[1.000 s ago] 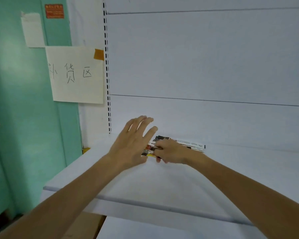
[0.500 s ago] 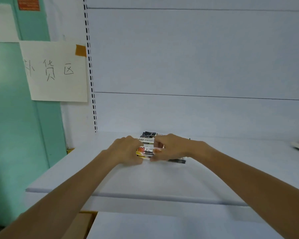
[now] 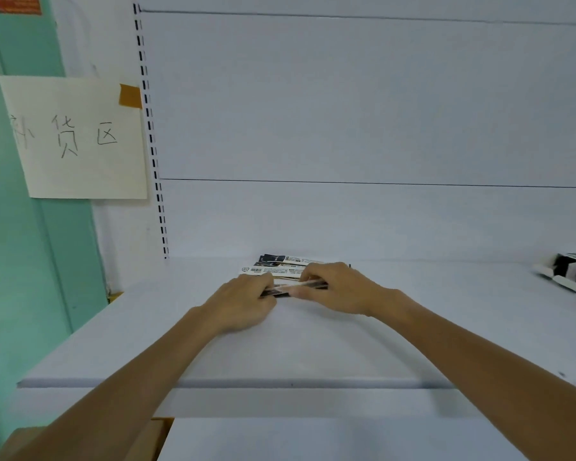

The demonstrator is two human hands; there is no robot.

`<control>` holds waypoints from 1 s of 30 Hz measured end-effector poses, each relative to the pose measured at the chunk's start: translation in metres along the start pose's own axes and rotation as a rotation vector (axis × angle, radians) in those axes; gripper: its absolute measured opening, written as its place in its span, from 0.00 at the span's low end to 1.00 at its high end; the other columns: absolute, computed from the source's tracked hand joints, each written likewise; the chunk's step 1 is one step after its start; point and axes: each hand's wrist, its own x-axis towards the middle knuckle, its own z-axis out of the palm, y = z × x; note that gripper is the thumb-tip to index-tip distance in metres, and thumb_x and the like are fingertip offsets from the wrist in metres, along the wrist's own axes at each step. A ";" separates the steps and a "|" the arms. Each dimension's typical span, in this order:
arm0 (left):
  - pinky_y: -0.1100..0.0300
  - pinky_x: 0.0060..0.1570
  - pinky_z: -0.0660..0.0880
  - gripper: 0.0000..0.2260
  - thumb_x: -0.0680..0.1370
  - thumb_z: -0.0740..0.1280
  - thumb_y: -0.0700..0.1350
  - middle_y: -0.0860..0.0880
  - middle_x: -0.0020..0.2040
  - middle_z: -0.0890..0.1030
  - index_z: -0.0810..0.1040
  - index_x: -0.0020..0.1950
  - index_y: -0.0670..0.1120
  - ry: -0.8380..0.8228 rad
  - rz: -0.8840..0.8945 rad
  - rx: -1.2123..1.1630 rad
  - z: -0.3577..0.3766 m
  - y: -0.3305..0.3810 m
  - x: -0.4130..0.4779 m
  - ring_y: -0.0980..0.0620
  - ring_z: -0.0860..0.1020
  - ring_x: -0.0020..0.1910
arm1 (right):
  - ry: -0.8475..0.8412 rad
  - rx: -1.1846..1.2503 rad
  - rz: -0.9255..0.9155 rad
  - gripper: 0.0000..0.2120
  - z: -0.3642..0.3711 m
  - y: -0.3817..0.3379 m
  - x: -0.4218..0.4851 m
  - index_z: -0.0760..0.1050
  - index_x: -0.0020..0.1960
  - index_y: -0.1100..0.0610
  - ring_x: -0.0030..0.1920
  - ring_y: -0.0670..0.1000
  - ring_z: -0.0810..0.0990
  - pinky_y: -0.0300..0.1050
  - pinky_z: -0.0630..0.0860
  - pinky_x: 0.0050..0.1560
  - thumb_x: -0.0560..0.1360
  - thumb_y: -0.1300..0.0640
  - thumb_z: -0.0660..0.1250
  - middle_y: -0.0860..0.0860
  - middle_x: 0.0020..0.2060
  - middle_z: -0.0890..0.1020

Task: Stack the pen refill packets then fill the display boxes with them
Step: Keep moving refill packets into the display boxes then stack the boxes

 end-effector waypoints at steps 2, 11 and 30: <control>0.56 0.36 0.63 0.08 0.76 0.59 0.48 0.51 0.40 0.73 0.65 0.37 0.51 0.062 -0.036 -0.033 0.003 0.003 0.001 0.47 0.71 0.42 | 0.152 0.286 0.109 0.28 -0.001 0.002 -0.005 0.76 0.46 0.62 0.34 0.48 0.71 0.41 0.69 0.41 0.76 0.37 0.55 0.56 0.36 0.78; 0.55 0.44 0.66 0.11 0.80 0.54 0.51 0.45 0.56 0.77 0.67 0.58 0.46 0.085 0.069 0.269 0.024 0.035 0.011 0.44 0.74 0.55 | 0.420 0.380 0.239 0.08 0.005 0.000 0.002 0.77 0.51 0.59 0.48 0.47 0.76 0.38 0.70 0.53 0.76 0.61 0.61 0.52 0.49 0.80; 0.57 0.43 0.67 0.12 0.80 0.55 0.55 0.49 0.50 0.75 0.68 0.61 0.54 -0.046 0.551 -0.100 0.106 0.357 0.111 0.48 0.72 0.44 | 0.727 -0.136 0.914 0.22 -0.222 0.262 -0.298 0.67 0.69 0.54 0.56 0.56 0.76 0.48 0.75 0.56 0.75 0.55 0.62 0.55 0.63 0.75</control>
